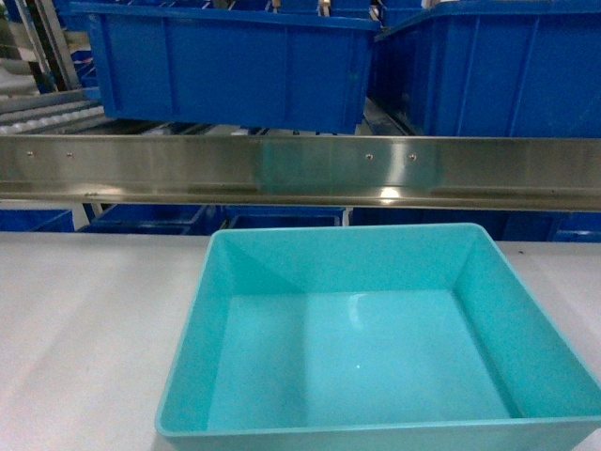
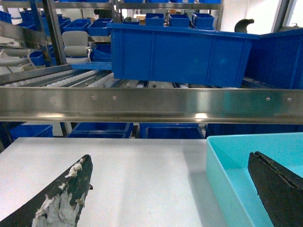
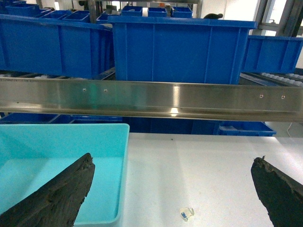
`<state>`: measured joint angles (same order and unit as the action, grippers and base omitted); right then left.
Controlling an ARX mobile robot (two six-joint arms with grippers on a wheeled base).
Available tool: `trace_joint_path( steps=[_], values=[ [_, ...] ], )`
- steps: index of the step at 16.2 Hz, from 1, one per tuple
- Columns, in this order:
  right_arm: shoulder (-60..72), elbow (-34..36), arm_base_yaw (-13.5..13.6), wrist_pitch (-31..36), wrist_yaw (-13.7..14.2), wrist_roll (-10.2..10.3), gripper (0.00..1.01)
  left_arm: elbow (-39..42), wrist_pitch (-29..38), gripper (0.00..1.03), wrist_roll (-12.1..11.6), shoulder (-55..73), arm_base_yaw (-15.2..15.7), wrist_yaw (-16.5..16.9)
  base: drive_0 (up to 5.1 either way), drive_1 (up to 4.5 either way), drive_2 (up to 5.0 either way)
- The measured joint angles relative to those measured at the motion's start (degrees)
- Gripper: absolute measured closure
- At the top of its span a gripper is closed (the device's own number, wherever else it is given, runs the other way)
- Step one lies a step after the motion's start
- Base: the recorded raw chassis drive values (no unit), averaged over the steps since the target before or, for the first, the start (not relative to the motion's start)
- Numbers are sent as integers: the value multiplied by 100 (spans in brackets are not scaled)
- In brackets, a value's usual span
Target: Organize blue bins on left shelf correctly
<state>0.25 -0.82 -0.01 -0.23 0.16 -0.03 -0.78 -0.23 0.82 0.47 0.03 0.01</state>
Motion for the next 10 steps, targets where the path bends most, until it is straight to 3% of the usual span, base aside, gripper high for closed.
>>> trace_joint_path(
  steps=[10],
  values=[
    [0,0,0,0,0,0,3,0,0,5,0,0,0,0,0,0,0]
  ],
)
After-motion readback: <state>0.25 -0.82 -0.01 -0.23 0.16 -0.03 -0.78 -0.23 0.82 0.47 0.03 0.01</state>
